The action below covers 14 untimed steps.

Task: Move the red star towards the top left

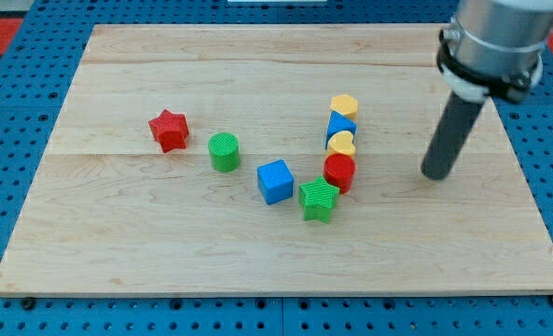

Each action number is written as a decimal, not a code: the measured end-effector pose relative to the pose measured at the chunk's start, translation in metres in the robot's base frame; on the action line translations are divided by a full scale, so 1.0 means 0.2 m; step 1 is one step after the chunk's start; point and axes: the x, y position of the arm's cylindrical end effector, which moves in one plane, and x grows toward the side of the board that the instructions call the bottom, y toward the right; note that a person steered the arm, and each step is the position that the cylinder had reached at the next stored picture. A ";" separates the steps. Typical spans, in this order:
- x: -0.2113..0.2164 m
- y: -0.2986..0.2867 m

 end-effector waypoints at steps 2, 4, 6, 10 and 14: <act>0.32 -0.07; 0.45 -0.54; 0.34 -0.62; 0.32 -1.08; 0.16 -1.36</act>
